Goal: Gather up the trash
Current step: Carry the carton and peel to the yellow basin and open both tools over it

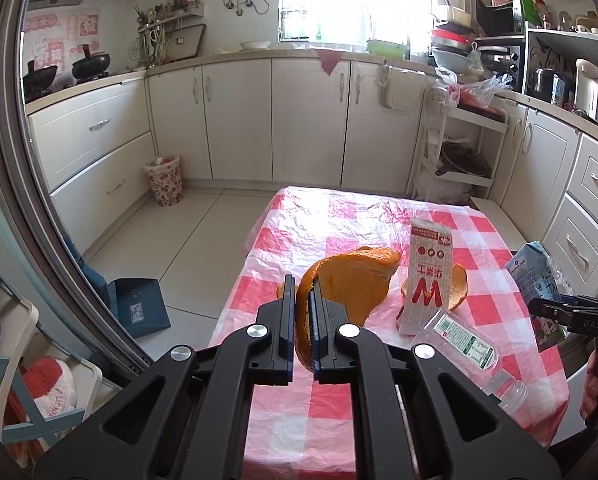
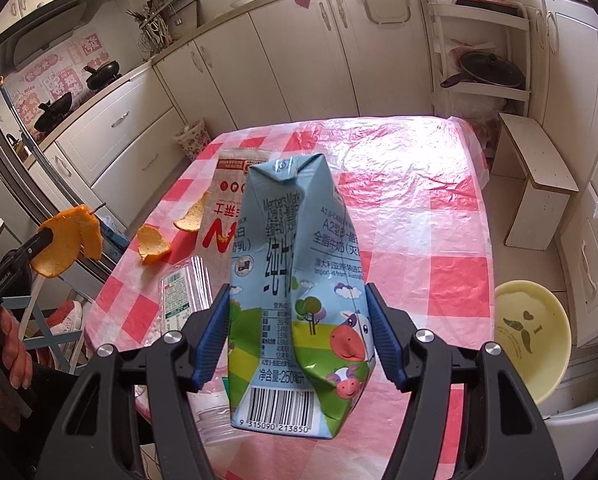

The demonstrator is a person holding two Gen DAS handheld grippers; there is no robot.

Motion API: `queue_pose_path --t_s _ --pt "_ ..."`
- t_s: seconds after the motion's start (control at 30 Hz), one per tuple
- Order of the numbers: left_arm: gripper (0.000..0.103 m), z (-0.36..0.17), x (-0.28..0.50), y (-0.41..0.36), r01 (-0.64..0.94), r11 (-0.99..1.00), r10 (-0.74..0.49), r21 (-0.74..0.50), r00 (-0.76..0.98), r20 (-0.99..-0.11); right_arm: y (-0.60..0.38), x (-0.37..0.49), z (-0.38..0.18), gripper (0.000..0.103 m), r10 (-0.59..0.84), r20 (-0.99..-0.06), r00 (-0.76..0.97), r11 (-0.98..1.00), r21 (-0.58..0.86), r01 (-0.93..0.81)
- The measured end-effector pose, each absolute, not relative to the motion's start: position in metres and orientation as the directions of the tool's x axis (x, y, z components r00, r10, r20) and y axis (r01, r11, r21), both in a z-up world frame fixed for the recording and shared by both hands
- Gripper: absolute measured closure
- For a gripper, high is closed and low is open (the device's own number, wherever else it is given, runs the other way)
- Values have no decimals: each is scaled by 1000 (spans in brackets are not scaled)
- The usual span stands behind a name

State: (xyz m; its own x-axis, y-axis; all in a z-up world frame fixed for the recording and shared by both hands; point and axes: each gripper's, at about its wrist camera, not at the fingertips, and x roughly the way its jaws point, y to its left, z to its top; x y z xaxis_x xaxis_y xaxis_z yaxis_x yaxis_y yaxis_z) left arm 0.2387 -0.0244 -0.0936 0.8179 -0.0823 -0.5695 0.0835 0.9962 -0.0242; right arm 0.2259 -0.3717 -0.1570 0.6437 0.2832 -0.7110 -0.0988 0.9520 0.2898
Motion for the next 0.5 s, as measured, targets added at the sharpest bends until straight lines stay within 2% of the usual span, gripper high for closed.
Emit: queue_pose_path --t_s 0.5 --pt "97 -82 231 -41 116 991 -133 -66 852 -507 -385 210 -144 40 262 -678 686 953 293 -75"
